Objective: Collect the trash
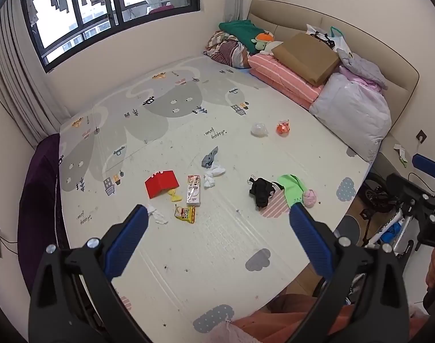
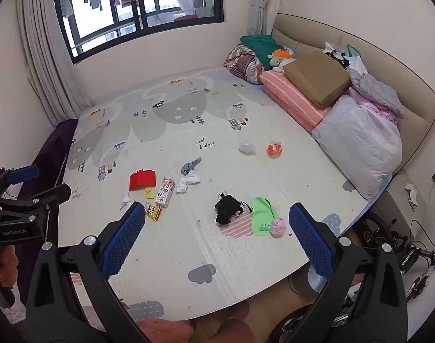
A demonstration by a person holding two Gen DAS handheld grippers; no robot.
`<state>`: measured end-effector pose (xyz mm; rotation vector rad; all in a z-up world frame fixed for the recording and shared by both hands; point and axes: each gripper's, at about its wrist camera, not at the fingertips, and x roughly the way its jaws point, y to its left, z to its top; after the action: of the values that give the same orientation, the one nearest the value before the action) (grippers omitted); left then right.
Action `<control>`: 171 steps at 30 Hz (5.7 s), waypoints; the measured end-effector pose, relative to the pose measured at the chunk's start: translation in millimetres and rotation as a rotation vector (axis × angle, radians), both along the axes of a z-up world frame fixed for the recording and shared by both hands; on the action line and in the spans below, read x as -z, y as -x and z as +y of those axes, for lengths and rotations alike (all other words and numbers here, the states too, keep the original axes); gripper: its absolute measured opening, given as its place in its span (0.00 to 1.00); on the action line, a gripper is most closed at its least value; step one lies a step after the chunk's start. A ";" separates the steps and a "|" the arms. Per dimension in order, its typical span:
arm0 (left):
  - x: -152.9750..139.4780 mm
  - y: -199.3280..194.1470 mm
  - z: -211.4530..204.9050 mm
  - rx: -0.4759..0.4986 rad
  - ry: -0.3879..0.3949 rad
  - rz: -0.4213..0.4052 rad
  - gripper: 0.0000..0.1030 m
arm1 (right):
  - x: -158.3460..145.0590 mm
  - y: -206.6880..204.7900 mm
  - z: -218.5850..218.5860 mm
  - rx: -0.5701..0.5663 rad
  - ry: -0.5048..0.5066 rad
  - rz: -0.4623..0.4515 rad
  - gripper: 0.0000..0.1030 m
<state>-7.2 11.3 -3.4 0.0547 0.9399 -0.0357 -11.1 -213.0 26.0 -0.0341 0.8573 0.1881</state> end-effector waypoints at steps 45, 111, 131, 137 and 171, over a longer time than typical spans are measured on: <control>-0.3 -0.9 -3.1 -0.010 -0.005 0.012 0.96 | 4.3 2.0 2.6 -0.005 0.001 0.000 0.94; 219.3 -153.6 -128.2 0.069 0.076 0.231 0.96 | 247.7 -142.5 -124.2 0.096 0.078 0.149 0.89; 497.2 -248.3 -150.0 0.012 0.020 0.363 0.96 | 504.1 -215.2 -165.4 0.209 0.124 0.306 0.82; 523.5 -251.3 -149.4 0.032 -0.013 0.371 0.69 | 524.5 -215.2 -158.2 0.188 0.108 0.340 0.51; 373.8 -156.8 -397.9 0.520 0.009 0.167 0.40 | 431.2 -39.7 -410.7 0.648 0.097 0.246 0.48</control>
<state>149.6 -386.6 -377.2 0.2907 1.0714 -0.5325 28.6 -623.6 -405.2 0.1790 1.0793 -0.4659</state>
